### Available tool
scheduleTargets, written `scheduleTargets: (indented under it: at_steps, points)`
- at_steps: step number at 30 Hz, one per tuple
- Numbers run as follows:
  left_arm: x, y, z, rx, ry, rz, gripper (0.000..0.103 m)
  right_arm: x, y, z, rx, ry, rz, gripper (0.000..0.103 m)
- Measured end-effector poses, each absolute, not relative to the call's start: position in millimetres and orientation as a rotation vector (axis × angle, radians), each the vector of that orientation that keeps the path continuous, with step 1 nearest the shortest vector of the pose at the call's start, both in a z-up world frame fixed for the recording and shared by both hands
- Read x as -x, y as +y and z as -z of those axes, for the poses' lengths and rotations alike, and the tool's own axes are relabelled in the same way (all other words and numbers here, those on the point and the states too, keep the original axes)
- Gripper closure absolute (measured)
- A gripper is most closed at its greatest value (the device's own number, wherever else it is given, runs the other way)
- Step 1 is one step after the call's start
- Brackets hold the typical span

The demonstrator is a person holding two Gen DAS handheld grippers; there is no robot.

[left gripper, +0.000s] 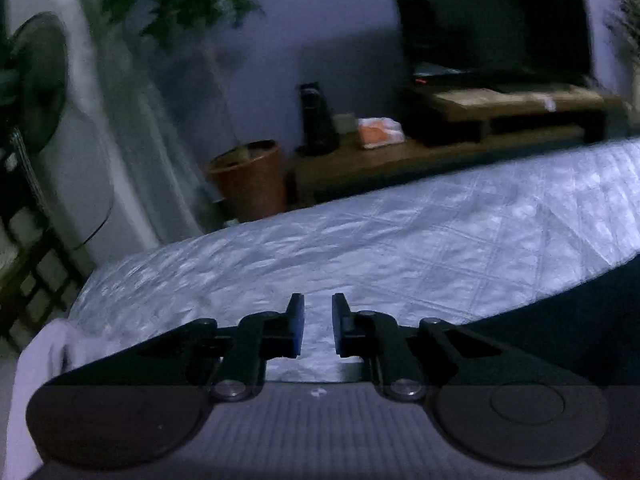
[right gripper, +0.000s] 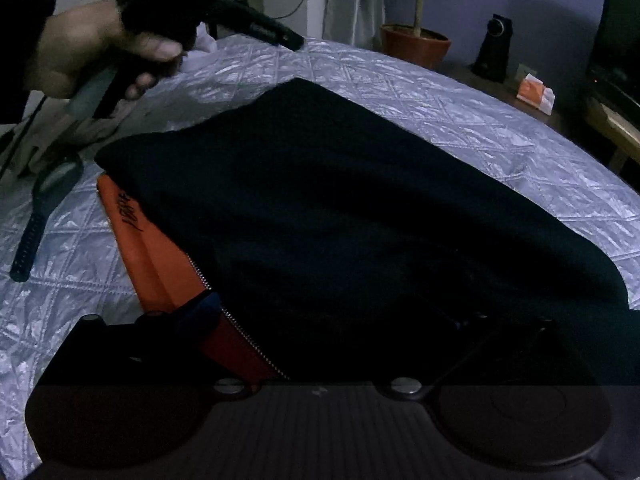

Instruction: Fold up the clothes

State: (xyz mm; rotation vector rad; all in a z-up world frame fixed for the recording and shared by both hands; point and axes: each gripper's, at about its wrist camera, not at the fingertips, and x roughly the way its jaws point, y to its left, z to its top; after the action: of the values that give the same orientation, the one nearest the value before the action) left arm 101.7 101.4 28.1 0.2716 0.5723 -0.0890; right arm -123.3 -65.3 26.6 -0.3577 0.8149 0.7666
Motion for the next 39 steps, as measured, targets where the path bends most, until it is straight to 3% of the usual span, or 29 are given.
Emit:
scheduleTargets:
  at_steps: [4, 7, 13, 14, 20, 25, 27, 28, 30, 32, 36, 39]
  points:
    - [-86, 100, -27, -0.304, 0.599, 0.230, 0.090, 122, -68, -27, 0.355, 0.816, -0.772, 0.000]
    - [-77, 92, -17, -0.334, 0.658, 0.314, 0.079, 122, -68, -28, 0.353, 0.817, -0.773, 0.000]
    - [-53, 76, 0, -0.415, 0.681, 0.382, 0.075, 122, -68, -28, 0.353, 0.811, -0.776, 0.000]
    - [-53, 73, 5, -0.439, 0.689, 0.365, 0.069, 123, -68, -28, 0.354, 0.809, -0.778, 0.000]
    - [-75, 82, 8, -0.361, 0.775, 0.236, 0.068, 124, -69, -29, 0.373, 0.795, -0.787, 0.004]
    - [-85, 79, 6, -0.394, 0.788, 0.208, 0.068, 145, -56, -36, 0.485, 0.685, -0.878, 0.016]
    - [-85, 76, 7, -0.419, 0.779, 0.200, 0.070, 144, -55, -36, 0.467, 0.703, -0.907, 0.046]
    - [-86, 73, 9, -0.441, 0.771, 0.198, 0.071, 144, -55, -37, 0.459, 0.707, -0.913, 0.048]
    - [-89, 66, 10, -0.494, 0.754, 0.187, 0.073, 147, -55, -38, 0.458, 0.714, -0.936, 0.065]
    - [-94, 60, 8, -0.516, 0.763, 0.168, 0.073, 149, -56, -43, 0.389, 0.733, -1.014, 0.071]
    - [-94, 60, 3, -0.509, 0.768, 0.120, 0.079, 150, -59, -42, 0.351, 0.764, -1.076, 0.073]
    - [-82, 66, -6, -0.466, 0.749, 0.088, 0.079, 143, -67, -47, 0.290, 0.757, -1.044, 0.068]
